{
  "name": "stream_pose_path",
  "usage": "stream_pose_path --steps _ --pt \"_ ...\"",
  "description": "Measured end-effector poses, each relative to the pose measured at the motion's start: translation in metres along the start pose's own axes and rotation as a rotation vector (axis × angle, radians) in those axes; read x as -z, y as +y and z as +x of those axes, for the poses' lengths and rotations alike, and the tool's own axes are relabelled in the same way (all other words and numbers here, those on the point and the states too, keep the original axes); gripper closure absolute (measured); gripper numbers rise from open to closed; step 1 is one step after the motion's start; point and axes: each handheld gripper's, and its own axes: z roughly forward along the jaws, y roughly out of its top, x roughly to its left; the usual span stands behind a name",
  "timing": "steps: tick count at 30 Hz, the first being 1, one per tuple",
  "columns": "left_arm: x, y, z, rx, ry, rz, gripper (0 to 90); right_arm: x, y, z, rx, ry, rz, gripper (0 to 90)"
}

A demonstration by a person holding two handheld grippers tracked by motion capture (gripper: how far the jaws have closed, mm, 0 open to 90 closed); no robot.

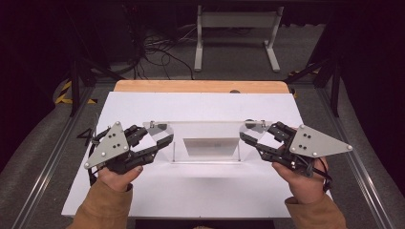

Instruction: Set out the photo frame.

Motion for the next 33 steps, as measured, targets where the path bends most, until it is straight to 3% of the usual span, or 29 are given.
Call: stream_pose_path --steps 5,6,10,20,28,33 --pt "0.001 0.004 -0.001 0.013 -0.015 0.002 62.3 0.003 0.003 0.003 -0.035 0.0 0.017 63.9" --pt "0.0 0.007 -0.003 0.019 -0.041 0.005 63.9 0.002 0.004 0.003 -0.039 0.013 0.022 63.6" --pt "-0.002 0.007 -0.002 0.027 -0.031 0.031 63.8 -0.001 0.004 0.003 -0.035 -0.006 0.057 61.6" --pt "-0.009 0.002 0.01 0.056 -0.033 -0.014 61.0 -0.005 0.001 -0.002 -0.055 -0.009 0.044 62.0" --pt "-0.016 -0.002 0.017 0.092 0.019 -0.029 57.9 -0.015 -0.007 -0.017 -0.088 0.004 0.003 59.7" --pt "-0.021 -0.008 0.023 0.122 0.051 -0.003 48.0 -0.02 -0.012 -0.025 -0.108 -0.024 0.014 57.0"
